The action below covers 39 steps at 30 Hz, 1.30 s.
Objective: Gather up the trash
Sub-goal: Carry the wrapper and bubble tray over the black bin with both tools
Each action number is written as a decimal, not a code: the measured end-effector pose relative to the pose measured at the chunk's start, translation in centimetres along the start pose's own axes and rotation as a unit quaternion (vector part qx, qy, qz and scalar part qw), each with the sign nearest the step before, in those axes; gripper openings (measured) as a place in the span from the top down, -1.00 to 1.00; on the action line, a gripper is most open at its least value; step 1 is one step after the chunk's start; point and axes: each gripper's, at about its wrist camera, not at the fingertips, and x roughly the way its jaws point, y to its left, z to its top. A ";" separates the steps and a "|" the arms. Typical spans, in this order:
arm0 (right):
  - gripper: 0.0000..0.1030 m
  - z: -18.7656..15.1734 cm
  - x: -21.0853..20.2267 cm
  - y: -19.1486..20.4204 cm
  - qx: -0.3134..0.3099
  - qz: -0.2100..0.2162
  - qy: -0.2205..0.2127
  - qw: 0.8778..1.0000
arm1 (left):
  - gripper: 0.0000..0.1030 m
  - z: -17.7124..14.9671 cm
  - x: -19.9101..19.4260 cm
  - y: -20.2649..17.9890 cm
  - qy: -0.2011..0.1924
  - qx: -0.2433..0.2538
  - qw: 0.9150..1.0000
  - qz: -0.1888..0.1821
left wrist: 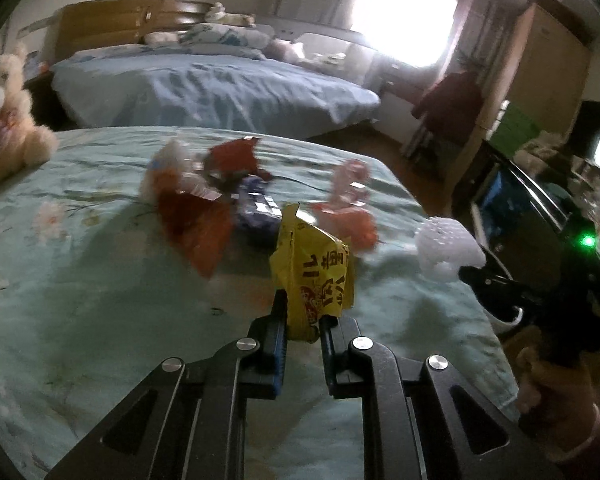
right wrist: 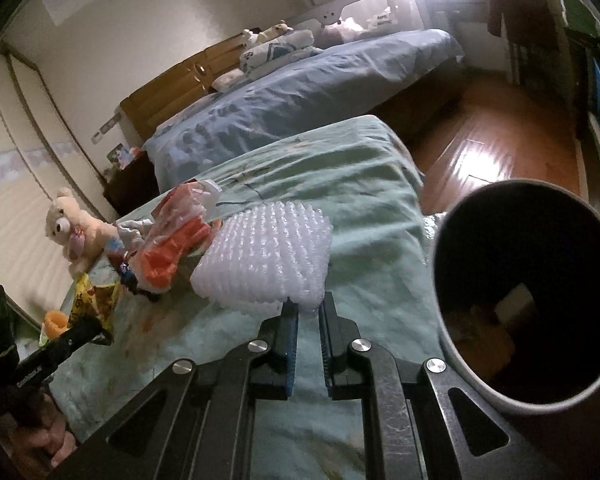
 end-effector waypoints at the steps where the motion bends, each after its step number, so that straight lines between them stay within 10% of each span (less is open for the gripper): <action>1: 0.81 -0.1 -0.2 -0.2 0.003 -0.001 -0.001 1.000 | 0.75 0.0 0.1 -0.3 0.002 0.003 1.000 -0.004; 39: 0.81 -1.3 -7.5 -11.9 0.097 -0.100 -0.049 0.989 | 0.74 3.3 12.5 -15.2 0.064 0.136 0.983 -0.102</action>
